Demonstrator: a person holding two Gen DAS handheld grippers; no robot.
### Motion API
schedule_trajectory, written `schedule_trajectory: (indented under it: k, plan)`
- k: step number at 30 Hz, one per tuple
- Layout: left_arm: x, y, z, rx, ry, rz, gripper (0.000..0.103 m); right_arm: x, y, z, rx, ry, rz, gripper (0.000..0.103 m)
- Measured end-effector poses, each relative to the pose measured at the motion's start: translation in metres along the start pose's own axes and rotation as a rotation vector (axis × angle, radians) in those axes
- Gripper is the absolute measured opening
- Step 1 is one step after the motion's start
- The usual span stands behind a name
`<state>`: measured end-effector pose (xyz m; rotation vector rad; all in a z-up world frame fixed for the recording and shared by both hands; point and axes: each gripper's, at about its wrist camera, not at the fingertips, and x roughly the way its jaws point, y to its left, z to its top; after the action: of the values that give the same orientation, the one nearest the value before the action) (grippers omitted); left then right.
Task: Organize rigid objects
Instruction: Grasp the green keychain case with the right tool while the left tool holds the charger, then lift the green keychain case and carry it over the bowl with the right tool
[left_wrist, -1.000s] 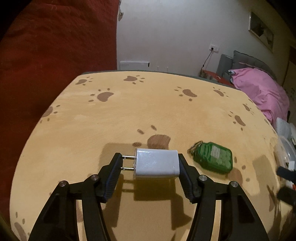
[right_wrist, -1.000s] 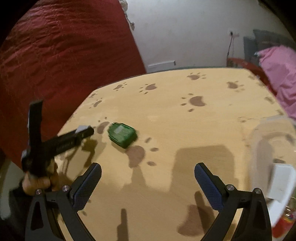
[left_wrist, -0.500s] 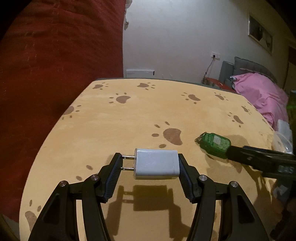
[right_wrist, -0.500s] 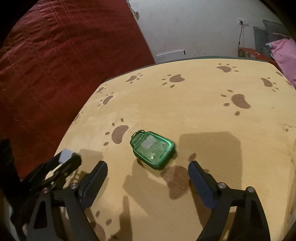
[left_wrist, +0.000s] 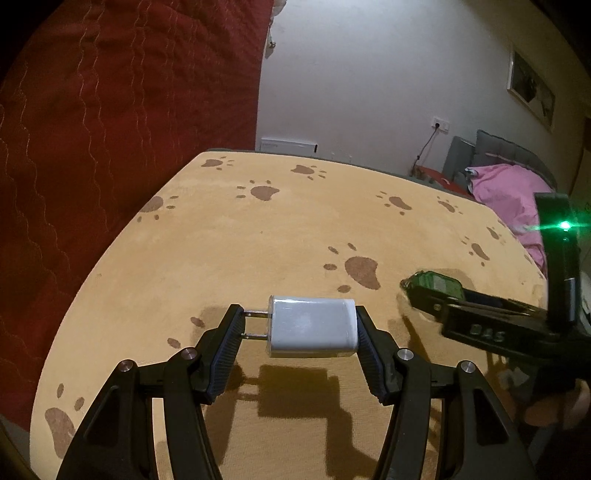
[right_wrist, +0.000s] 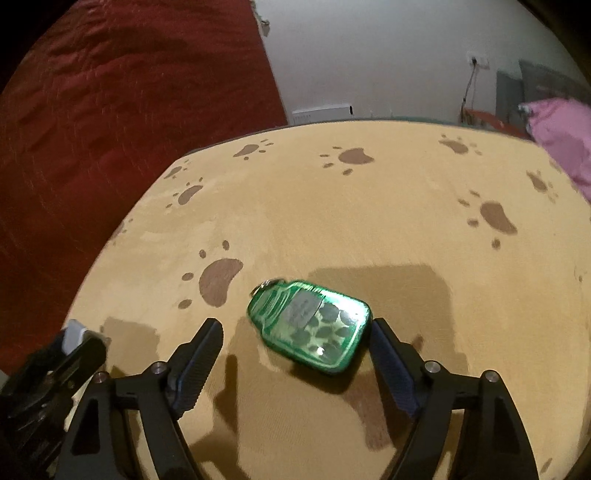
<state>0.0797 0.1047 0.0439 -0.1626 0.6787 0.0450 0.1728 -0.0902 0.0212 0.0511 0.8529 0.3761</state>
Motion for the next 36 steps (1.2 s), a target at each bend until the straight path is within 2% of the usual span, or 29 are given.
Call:
schedule_trajectory:
  k: [4, 5, 17, 36]
  plan:
    - [0.001, 0.001, -0.002, -0.004, 0.007, -0.004, 0.06, 0.006, 0.011, 0.001, -0.058, -0.01, -0.044, 0.077]
    - [0.001, 0.001, -0.003, -0.005, 0.008, -0.006, 0.06, 0.006, 0.012, 0.002, -0.067, -0.01, -0.05, 0.072]
    - [0.006, -0.001, -0.006, 0.005, 0.025, -0.01, 0.06, 0.002, 0.01, -0.002, -0.09, -0.01, -0.061, 0.072]
    - [0.011, -0.005, -0.011, 0.019, 0.038, 0.001, 0.06, -0.035, -0.004, -0.027, -0.101, -0.064, -0.126, 0.072]
